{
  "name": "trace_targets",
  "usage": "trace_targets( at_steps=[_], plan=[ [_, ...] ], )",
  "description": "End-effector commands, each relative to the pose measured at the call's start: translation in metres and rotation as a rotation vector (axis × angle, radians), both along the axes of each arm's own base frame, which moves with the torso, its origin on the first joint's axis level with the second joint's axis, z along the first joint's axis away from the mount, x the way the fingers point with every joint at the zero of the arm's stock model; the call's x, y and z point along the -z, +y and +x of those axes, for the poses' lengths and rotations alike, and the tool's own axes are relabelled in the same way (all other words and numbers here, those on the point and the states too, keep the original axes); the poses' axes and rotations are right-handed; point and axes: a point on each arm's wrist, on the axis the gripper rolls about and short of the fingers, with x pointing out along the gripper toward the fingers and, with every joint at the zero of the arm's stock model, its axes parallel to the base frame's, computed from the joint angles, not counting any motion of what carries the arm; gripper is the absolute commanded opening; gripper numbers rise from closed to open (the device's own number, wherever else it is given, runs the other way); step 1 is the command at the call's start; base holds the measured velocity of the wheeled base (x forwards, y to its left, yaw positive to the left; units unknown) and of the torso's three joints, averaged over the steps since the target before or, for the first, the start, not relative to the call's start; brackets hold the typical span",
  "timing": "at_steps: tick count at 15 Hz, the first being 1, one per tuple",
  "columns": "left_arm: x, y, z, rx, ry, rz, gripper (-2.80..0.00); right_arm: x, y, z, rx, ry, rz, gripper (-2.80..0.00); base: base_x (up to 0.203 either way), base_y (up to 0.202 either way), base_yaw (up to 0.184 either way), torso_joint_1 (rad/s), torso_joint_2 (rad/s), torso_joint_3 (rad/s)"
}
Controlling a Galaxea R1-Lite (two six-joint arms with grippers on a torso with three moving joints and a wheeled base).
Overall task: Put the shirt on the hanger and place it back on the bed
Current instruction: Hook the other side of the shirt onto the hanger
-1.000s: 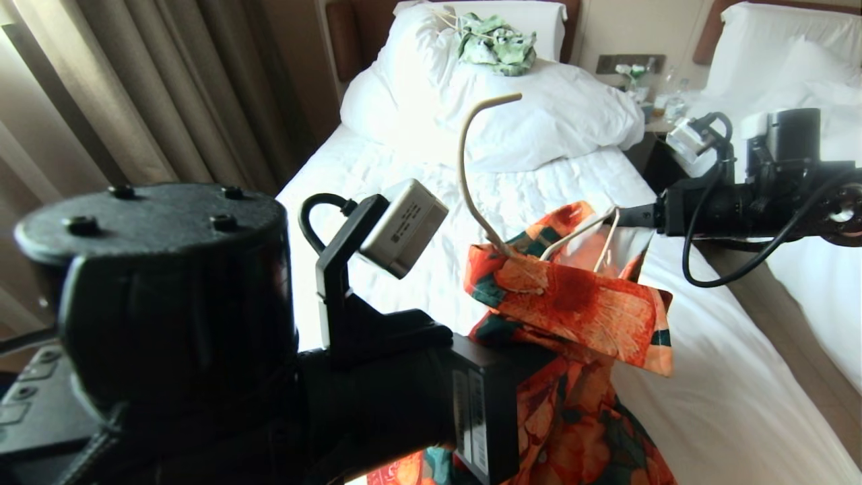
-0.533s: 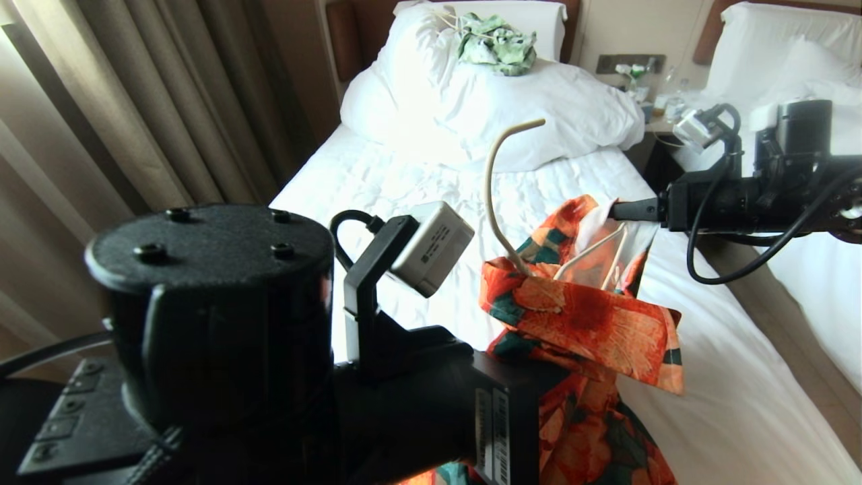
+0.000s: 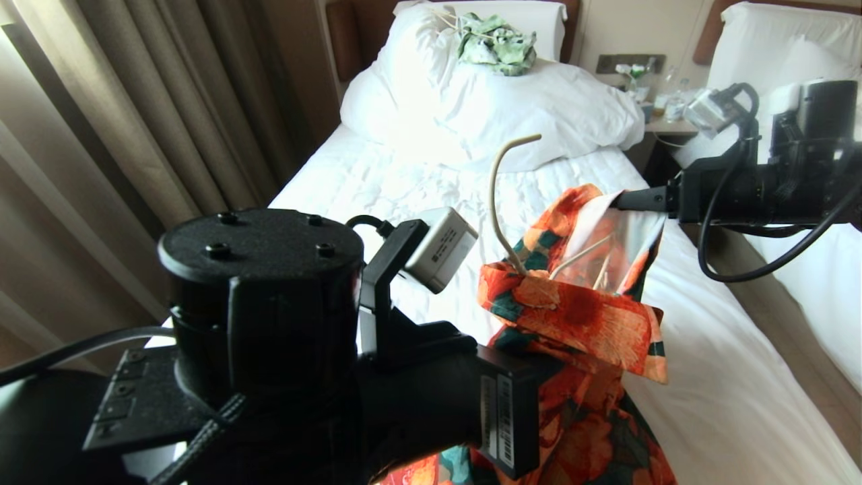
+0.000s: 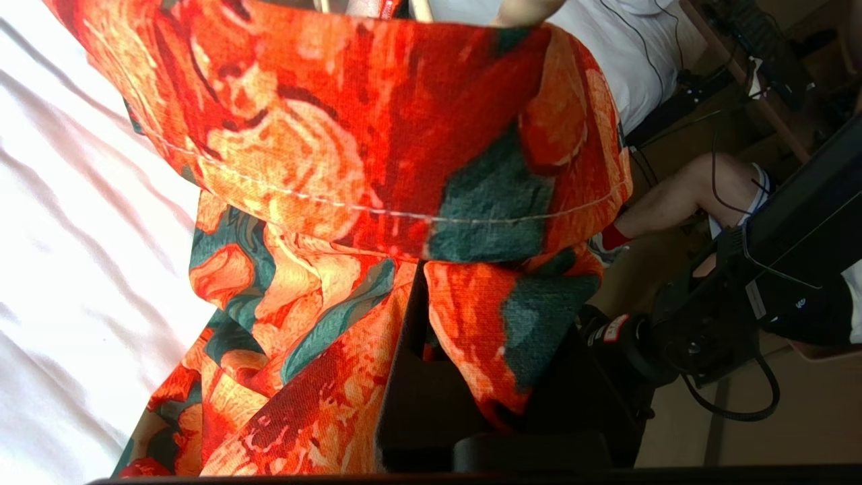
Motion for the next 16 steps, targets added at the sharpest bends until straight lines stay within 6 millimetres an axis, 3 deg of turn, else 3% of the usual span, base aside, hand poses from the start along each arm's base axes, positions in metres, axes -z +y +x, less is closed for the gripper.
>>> trace_targets(
  at_steps=[1, 10, 16],
  plan=[
    [-0.003, 0.002, 0.005, -0.02, -0.005, -0.011, -2.8, -0.018, 0.004, -0.019, -0.023, -0.05, 0.008, -2.8, 0.0, 0.0, 0.0, 0.0, 0.0, 0.0],
    [-0.032, 0.011, 0.014, -0.016, -0.047, -0.106, -2.8, -0.054, 0.02, -0.066, -0.093, -0.135, 0.041, -2.8, 0.0, 0.0, 0.0, 0.0, 0.0, 0.0],
    [-0.042, 0.004, 0.03, -0.03, -0.061, -0.129, -2.8, -0.059, 0.042, -0.075, -0.175, -0.146, 0.052, -2.8, 0.0, 0.0, 0.0, 0.0, 0.0, 0.0]
  ],
)
